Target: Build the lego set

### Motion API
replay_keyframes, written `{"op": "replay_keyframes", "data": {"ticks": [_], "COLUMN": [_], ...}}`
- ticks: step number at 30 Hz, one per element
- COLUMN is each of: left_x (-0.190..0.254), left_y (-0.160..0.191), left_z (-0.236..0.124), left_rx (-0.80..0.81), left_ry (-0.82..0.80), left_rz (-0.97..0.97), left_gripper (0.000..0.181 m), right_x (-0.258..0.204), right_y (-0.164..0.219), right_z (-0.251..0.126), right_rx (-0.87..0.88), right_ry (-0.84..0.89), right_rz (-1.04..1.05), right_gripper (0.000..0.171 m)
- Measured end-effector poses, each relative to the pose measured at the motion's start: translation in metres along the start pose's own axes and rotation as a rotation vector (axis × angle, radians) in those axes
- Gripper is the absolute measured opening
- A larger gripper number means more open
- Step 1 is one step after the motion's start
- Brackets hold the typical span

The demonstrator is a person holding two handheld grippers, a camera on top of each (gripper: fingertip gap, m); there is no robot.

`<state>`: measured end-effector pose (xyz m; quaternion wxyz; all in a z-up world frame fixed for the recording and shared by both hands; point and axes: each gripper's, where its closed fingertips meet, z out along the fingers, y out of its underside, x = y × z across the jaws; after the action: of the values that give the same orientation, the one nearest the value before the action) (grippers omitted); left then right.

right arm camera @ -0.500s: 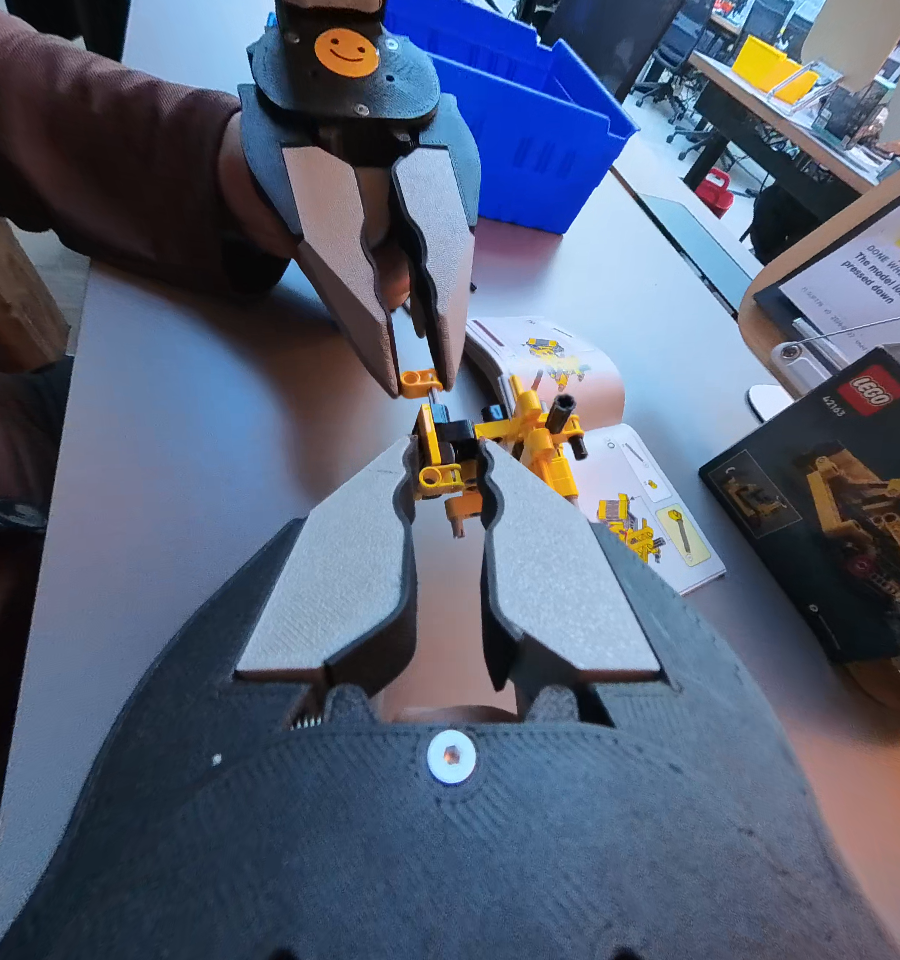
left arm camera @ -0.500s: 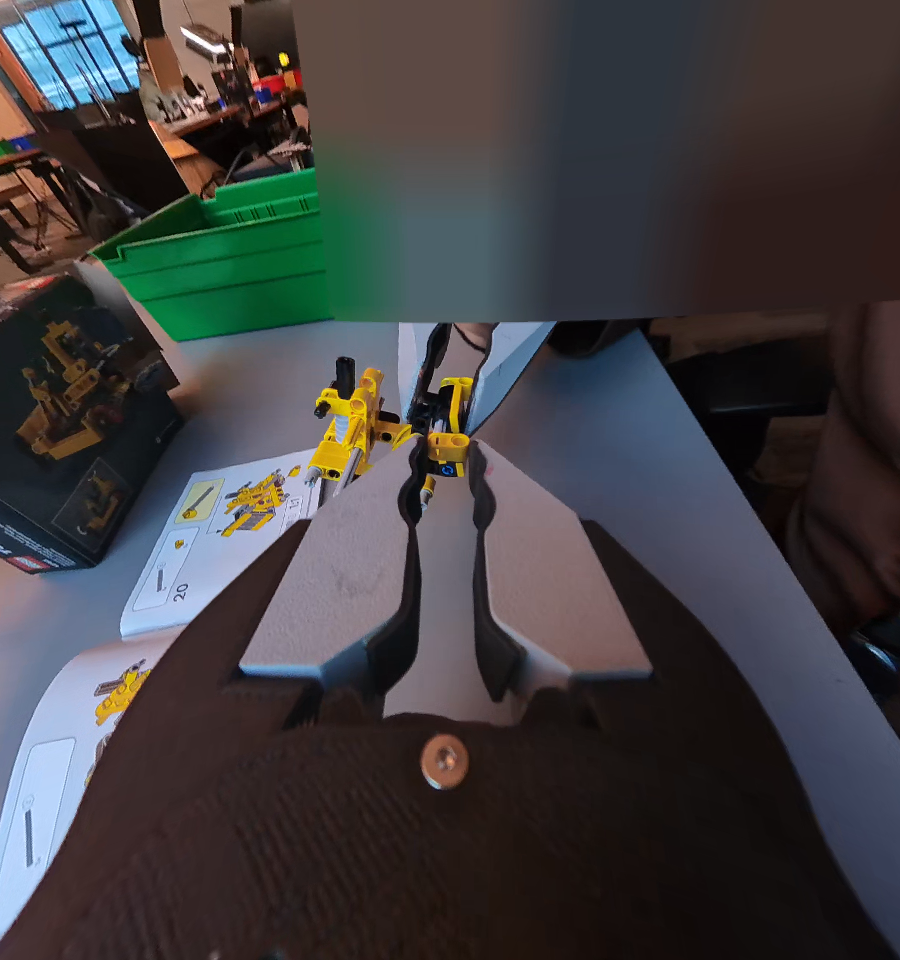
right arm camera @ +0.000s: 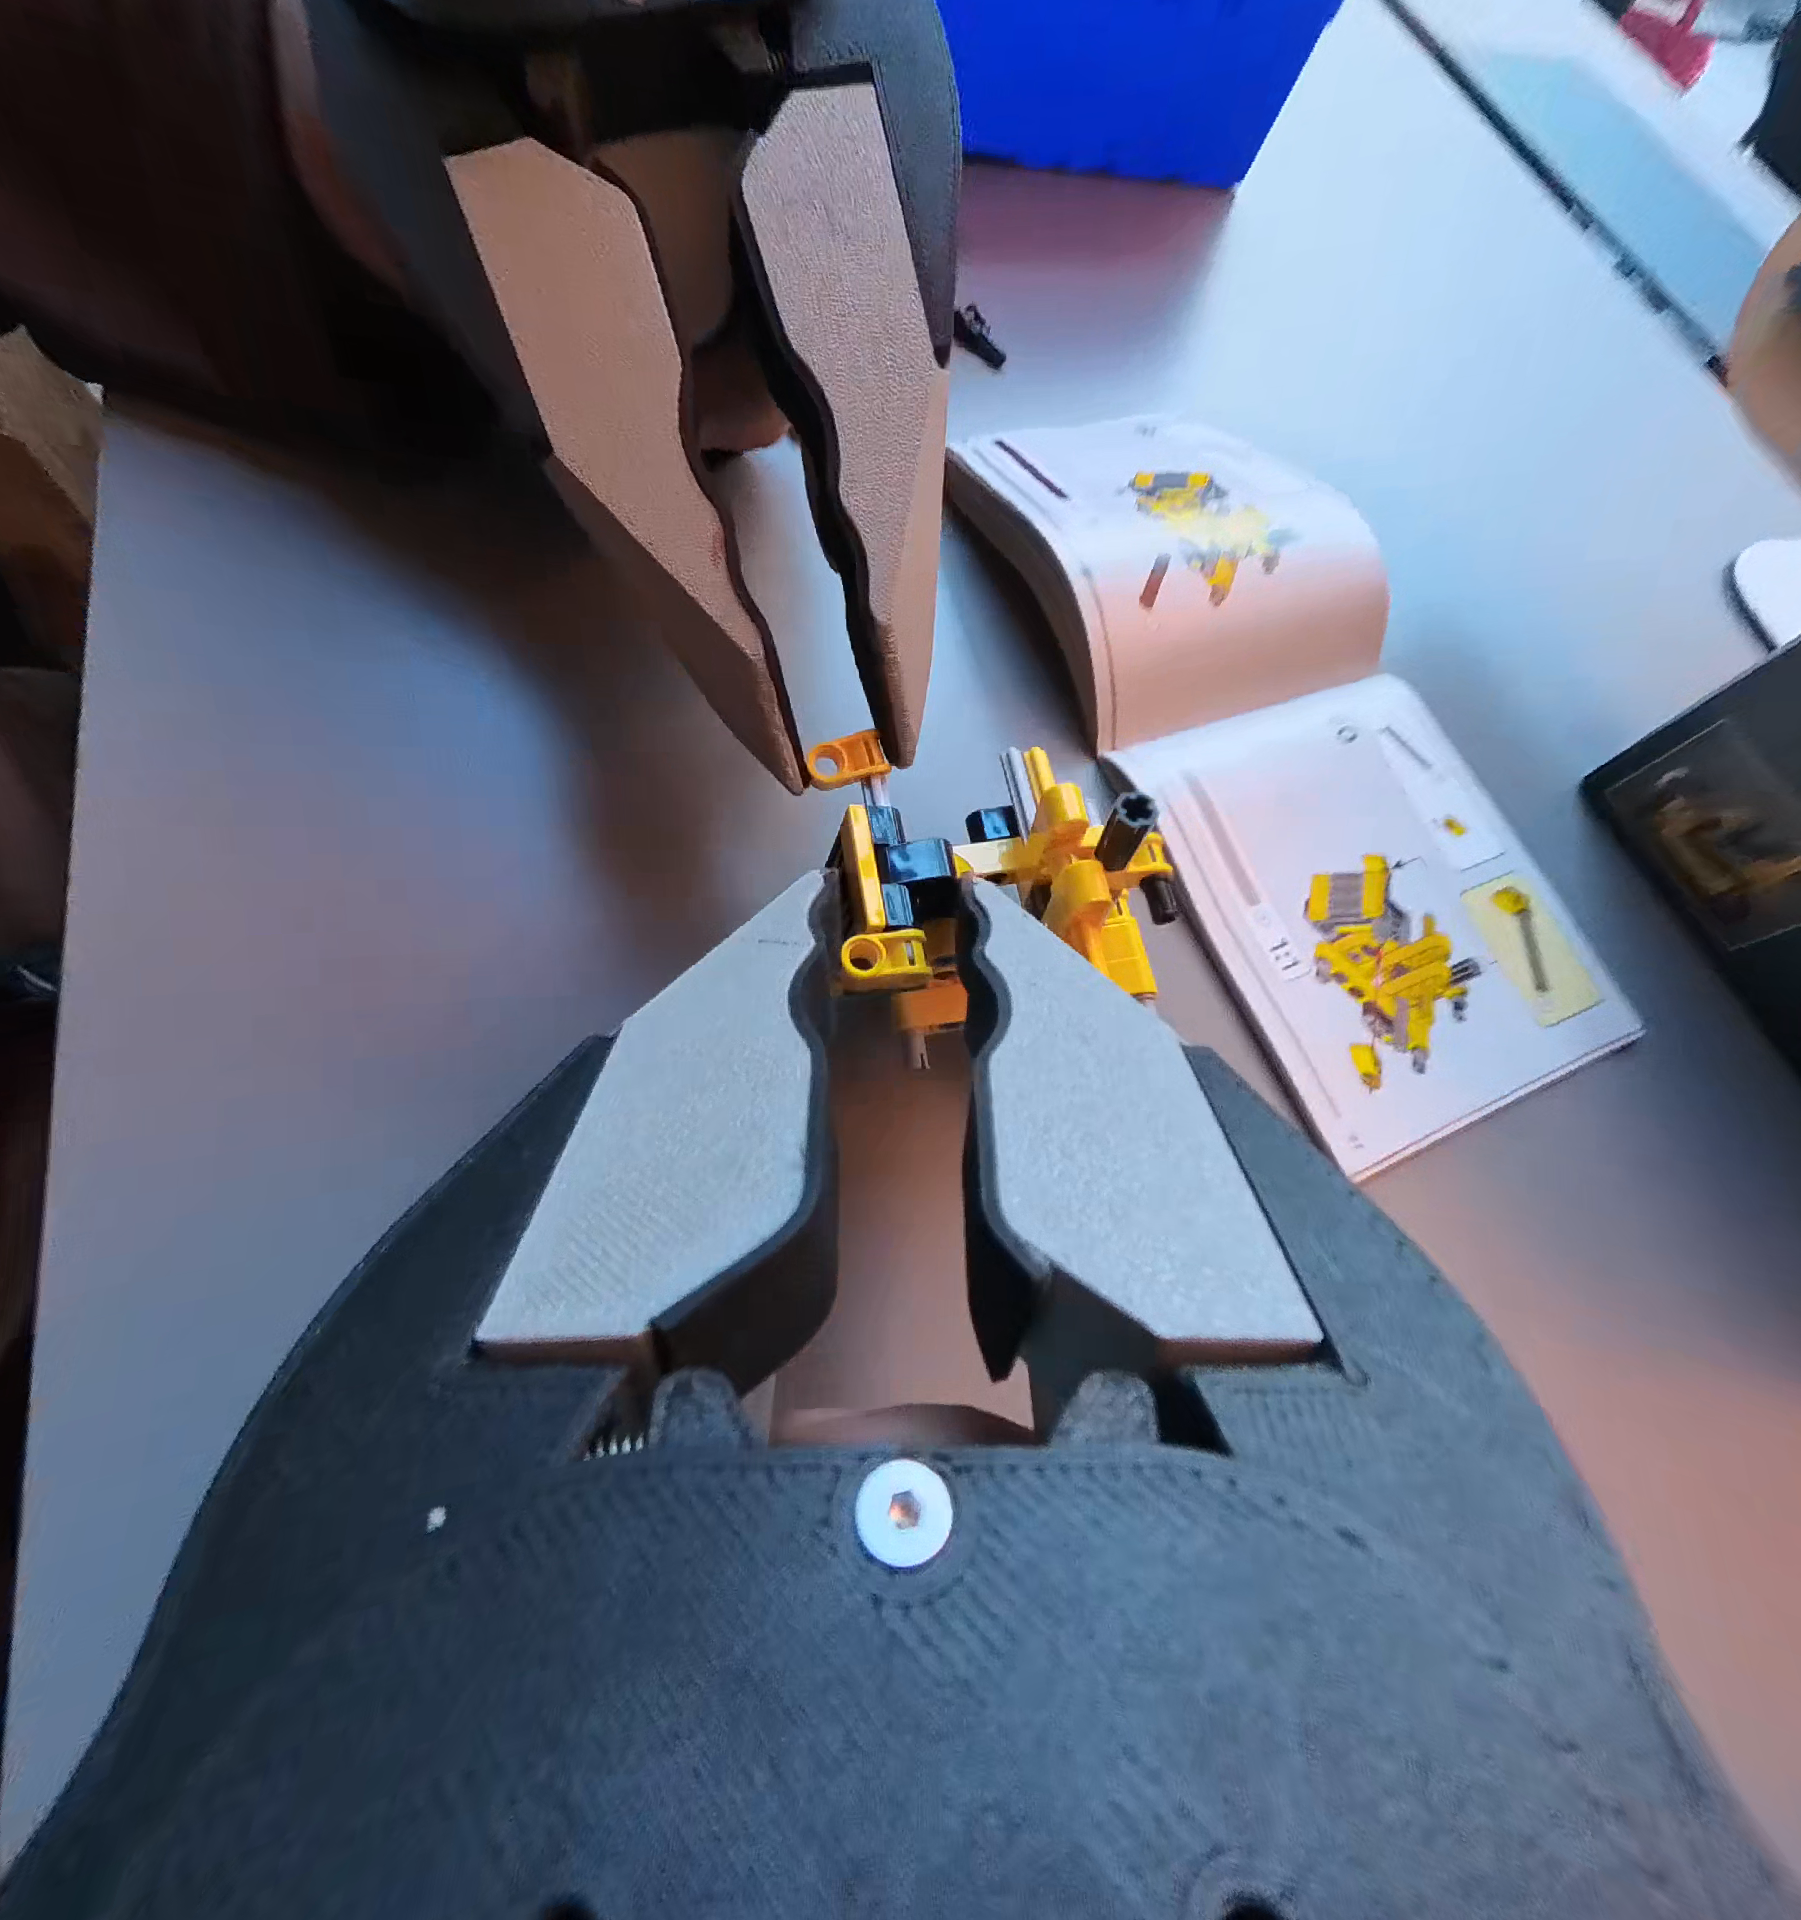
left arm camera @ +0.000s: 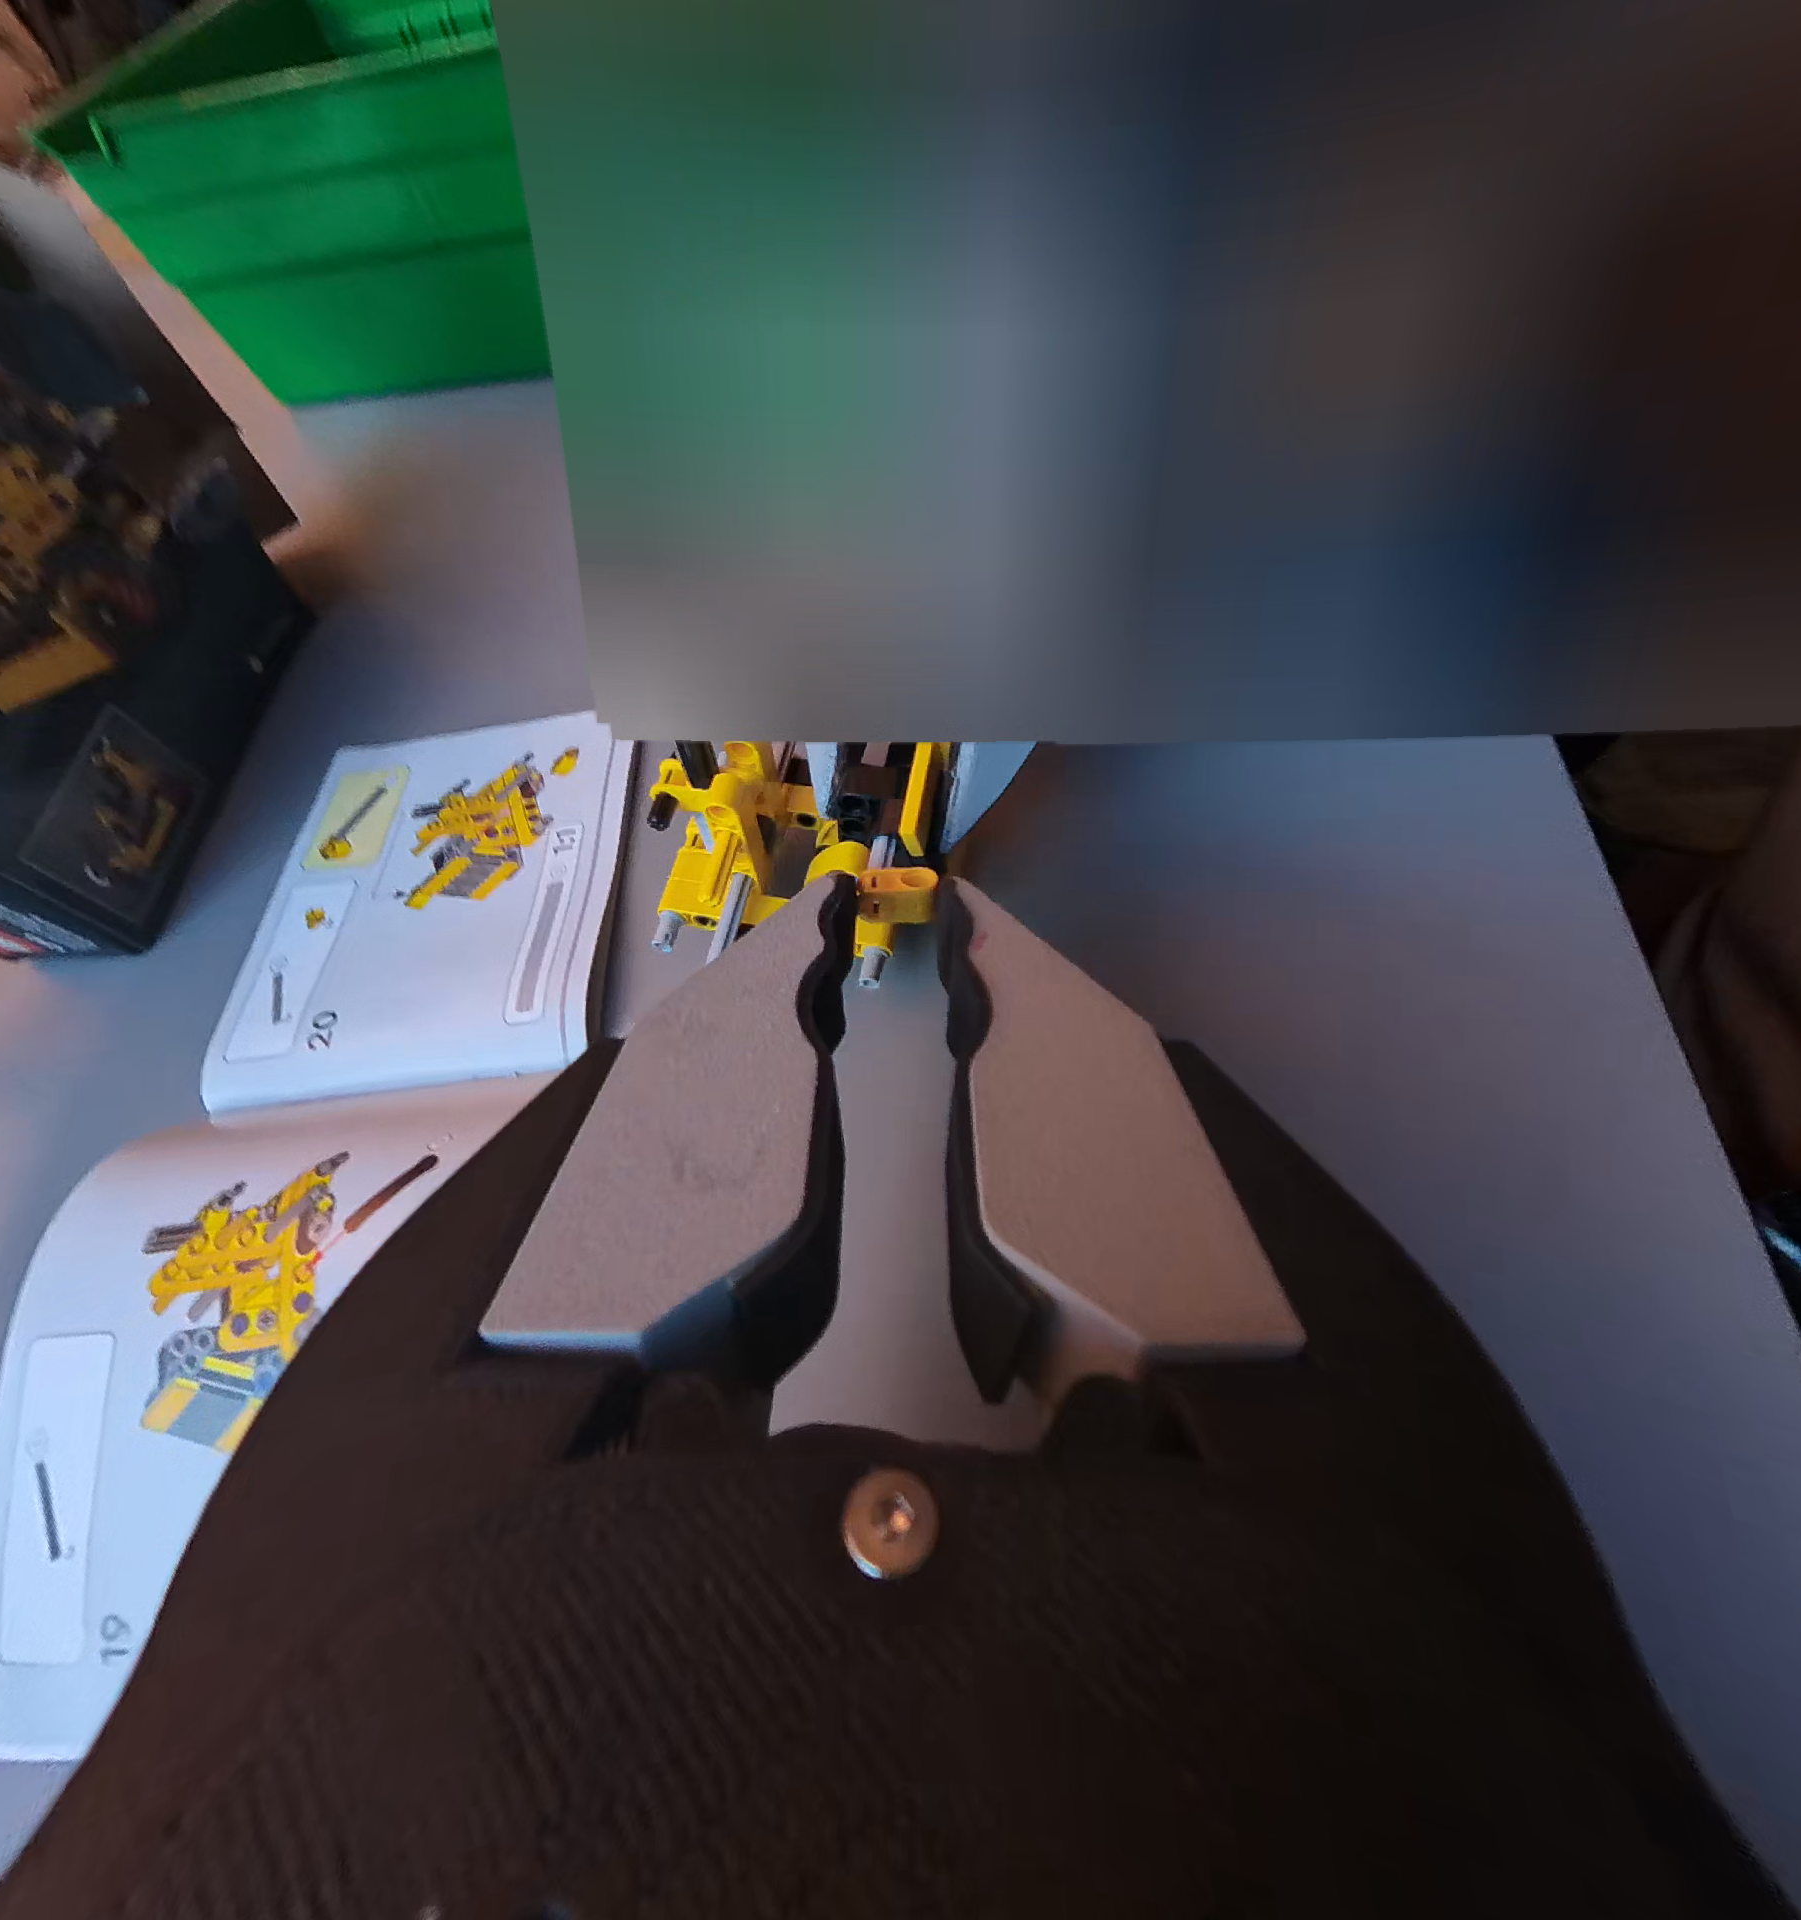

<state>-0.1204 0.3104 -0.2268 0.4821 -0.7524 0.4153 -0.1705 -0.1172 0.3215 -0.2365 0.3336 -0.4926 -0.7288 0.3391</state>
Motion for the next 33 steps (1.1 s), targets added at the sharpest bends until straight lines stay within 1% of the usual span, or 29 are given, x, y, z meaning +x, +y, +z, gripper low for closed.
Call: {"op": "replay_keyframes", "data": {"ticks": [4,8,13,15,18,22,30,33], "left_x": [0.001,-0.002,-0.001,0.0,0.001,0.001,0.001,0.004], "left_y": [0.004,0.003,0.002,-0.003,-0.019,-0.033,-0.036,-0.039], "left_z": [0.005,0.007,0.009,0.007,0.0,-0.003,-0.002,0.0], "left_rx": [-0.037,-0.031,-0.026,0.005,0.119,0.213,0.234,0.239], "left_ry": [0.027,0.085,0.147,0.178,0.217,0.206,0.21,0.24], "left_rz": [-0.036,-0.137,-0.219,-0.234,-0.255,-0.216,-0.221,-0.242], "left_gripper": [0.012,0.013,0.013,0.012,0.012,0.012,0.012,0.012], "right_x": [0.0,0.002,0.003,0.002,0.001,0.002,0.002,-0.001], "right_y": [0.006,0.007,0.008,0.006,-0.006,-0.016,-0.018,-0.018], "right_z": [0.002,0.002,0.0,-0.003,-0.012,-0.021,-0.023,-0.021], "right_rx": [-0.002,0.009,0.01,0.031,0.121,0.182,0.194,0.187], "right_ry": [-0.043,-0.11,-0.114,-0.127,-0.156,-0.163,-0.152,-0.167], "right_rz": [0.037,0.131,0.124,0.124,0.157,0.161,0.145,0.136], "right_gripper": [0.018,0.018,0.018,0.018,0.018,0.018,0.017,0.017]}}
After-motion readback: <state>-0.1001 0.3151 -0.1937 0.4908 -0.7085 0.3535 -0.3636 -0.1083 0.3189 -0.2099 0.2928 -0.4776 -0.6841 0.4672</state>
